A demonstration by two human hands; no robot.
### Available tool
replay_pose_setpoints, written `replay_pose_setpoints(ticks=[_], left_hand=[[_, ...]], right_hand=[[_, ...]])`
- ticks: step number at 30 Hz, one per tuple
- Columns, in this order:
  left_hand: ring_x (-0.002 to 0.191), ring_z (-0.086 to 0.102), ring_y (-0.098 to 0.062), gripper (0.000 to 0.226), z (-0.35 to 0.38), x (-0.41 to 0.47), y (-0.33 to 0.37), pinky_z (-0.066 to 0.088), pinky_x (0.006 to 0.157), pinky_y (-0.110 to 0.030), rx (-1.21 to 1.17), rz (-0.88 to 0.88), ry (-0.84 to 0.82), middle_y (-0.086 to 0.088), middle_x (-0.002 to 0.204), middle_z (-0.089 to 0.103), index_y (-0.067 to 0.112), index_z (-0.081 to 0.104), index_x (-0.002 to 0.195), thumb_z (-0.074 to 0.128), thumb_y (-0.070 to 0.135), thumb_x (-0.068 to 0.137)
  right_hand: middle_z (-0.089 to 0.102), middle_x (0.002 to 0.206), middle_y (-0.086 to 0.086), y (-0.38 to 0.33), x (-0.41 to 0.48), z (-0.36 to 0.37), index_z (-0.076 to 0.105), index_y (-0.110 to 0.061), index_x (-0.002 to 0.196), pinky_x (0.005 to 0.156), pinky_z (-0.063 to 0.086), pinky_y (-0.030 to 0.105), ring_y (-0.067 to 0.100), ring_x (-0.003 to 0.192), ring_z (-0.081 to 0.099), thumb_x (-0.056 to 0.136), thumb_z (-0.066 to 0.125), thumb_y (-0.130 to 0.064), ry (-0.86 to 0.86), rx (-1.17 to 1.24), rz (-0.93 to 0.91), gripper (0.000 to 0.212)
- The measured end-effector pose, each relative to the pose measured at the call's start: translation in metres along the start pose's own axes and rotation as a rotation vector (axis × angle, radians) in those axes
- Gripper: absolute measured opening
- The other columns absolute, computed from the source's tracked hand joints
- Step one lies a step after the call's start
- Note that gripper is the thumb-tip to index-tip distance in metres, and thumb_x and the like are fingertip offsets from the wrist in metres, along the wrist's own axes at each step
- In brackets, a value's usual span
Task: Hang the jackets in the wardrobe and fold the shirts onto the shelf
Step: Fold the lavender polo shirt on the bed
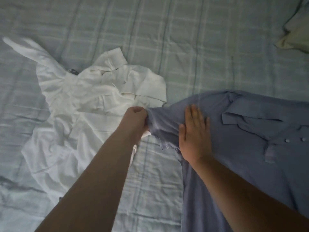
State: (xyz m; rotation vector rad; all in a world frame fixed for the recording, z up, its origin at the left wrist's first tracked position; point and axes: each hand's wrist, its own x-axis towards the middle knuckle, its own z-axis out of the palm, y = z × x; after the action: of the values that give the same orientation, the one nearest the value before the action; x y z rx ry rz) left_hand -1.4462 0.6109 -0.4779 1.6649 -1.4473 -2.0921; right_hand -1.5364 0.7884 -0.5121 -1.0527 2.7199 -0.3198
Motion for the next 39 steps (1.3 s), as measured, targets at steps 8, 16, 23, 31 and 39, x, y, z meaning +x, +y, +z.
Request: replay_pose_setpoints(ticks=[8,16,23,31,39], left_hand=[[0.071,0.073,-0.021,0.010,-0.032,-0.084,-0.058,0.062,0.069,-0.043,0.135,-0.002,0.130,-0.009,0.082,0.072,0.015,0.068,0.091,0.069,0.020,0.082],[0.056,0.042,-0.017,0.038,0.032,-0.071,-0.063,0.037,0.056,-0.033,0.626,0.290,0.146,0.003,0.057,0.047,0.013,0.049,0.060,0.070,0.033,0.083],[0.057,0.067,-0.010,0.014,0.024,-0.088,-0.083,0.054,0.052,-0.023,0.302,0.084,0.166,-0.004,0.075,0.062,0.010,0.049,0.078,0.059,0.009,0.088],[0.056,0.063,-0.017,0.029,0.009,-0.087,-0.065,0.052,0.055,-0.030,0.637,-0.065,0.088,-0.012,0.068,0.068,0.008,0.059,0.074,0.071,0.034,0.075],[0.088,0.058,-0.024,0.055,0.041,-0.061,-0.052,0.043,0.074,-0.033,0.450,-0.113,0.359,-0.008,0.096,0.057,-0.001,0.042,0.116,0.073,0.032,0.085]], right_hand=[[0.029,0.160,0.014,0.007,-0.039,-0.014,0.030,-0.005,0.153,0.122,0.018,0.048,0.028,0.150,0.023,0.099,0.028,-0.025,-0.014,0.103,-0.044,0.058],[0.023,0.163,0.010,0.013,-0.025,-0.008,0.024,-0.008,0.155,0.122,0.018,0.048,0.025,0.151,0.018,0.098,0.016,-0.032,-0.056,0.022,-0.069,0.063],[0.020,0.164,0.010,0.011,-0.023,0.006,0.022,-0.007,0.156,0.122,0.016,0.050,0.025,0.152,0.015,0.100,0.016,-0.043,-0.050,-0.088,-0.035,0.067],[0.016,0.165,0.012,0.017,-0.031,0.002,0.016,-0.007,0.157,0.122,0.015,0.052,0.027,0.152,0.012,0.102,0.021,-0.042,-0.022,-0.106,-0.045,0.065],[0.019,0.163,0.016,0.040,-0.056,0.007,0.020,-0.002,0.155,0.122,0.011,0.054,0.028,0.152,0.016,0.100,0.023,-0.038,-0.076,-0.167,-0.054,0.067]])
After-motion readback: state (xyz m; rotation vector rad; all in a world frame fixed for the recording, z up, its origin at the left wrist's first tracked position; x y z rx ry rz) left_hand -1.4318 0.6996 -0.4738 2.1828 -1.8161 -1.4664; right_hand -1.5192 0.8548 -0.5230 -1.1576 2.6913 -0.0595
